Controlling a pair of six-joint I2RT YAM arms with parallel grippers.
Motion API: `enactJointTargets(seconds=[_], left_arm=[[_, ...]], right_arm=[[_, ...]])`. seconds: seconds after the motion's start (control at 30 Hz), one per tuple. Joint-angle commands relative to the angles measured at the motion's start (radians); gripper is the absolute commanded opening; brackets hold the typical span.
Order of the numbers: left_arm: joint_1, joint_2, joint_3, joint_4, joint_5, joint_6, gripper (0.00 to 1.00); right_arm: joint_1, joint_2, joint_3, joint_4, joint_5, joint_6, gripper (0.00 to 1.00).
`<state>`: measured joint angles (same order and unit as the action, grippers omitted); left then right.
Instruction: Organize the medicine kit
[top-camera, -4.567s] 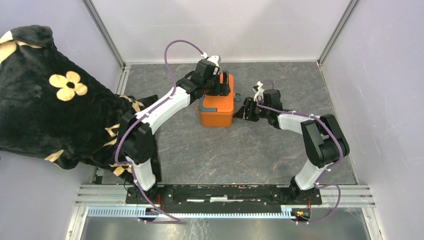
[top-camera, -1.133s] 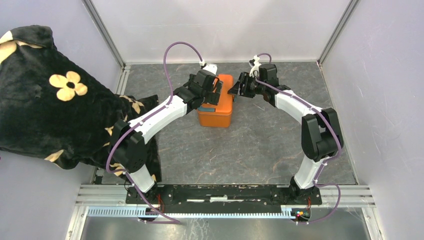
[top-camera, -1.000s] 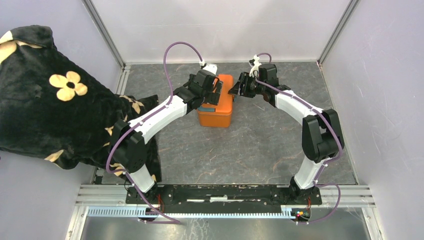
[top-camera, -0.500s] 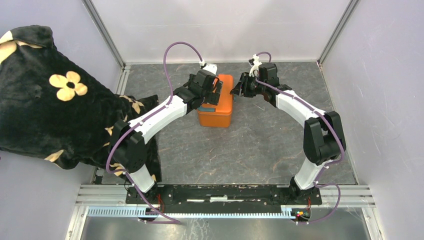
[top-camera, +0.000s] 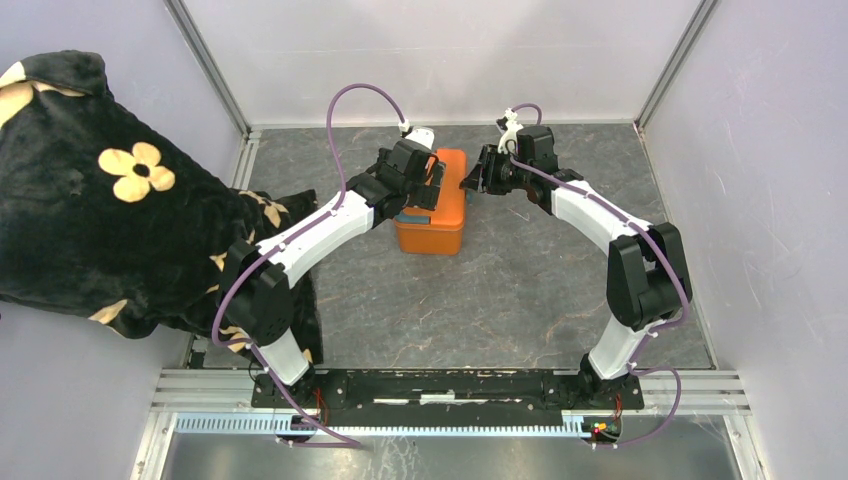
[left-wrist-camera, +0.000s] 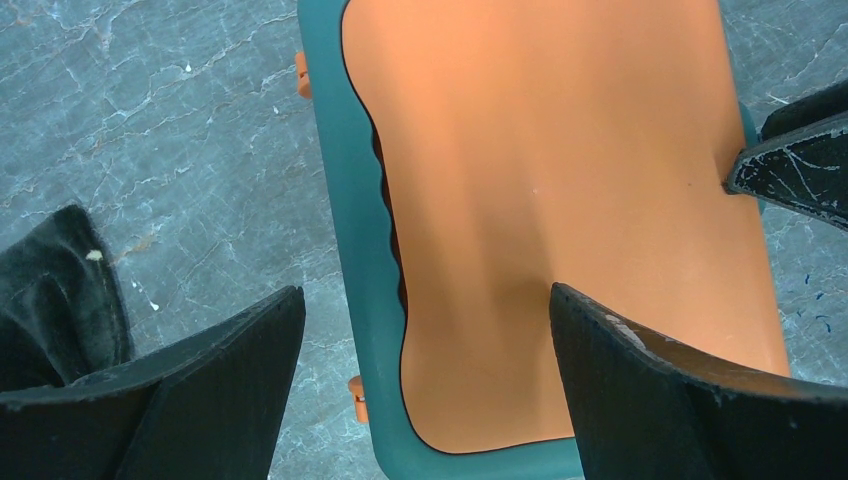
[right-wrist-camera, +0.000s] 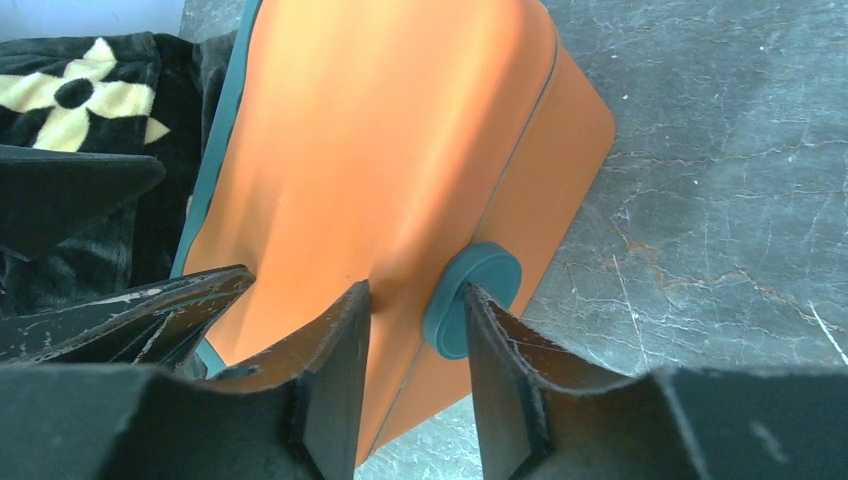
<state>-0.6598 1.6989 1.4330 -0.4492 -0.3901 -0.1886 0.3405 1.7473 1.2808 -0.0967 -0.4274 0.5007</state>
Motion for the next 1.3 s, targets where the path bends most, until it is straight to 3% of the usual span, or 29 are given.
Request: enactJointTargets(seconds=[0.0,0.2,0.87,1.1,1.27], left_arm=[[-0.003,-0.020,-0.017,-0.051,-0.009,0.034,0.97],[-0.003,-0.018,-0.017,-0.051,-0.010,0.034,0.97],[-0.003,-0.013,-0.017,-0.050,-0.011,0.034,0.97],[-0.003,-0.013,-0.015,-0.050,-0.014,0.034,0.97],[0.017,-0.058,0.002,-0.038,-0.055,0.020,0.97]], right_arm=[[0.013,0.030,-0.031,-0.087,-0.002,-0.018,0.49],[0.013,0.040,-0.041,-0.061,-0.040,-0.001,0.58],[0.012,0.061,-0.150,0.148,-0.215,0.133,0.62],[0.004,0.048,-0.169,0.168,-0.203,0.149,0.64],[-0.038,-0.038,-0.186,0.146,-0.100,0.115,0.64]])
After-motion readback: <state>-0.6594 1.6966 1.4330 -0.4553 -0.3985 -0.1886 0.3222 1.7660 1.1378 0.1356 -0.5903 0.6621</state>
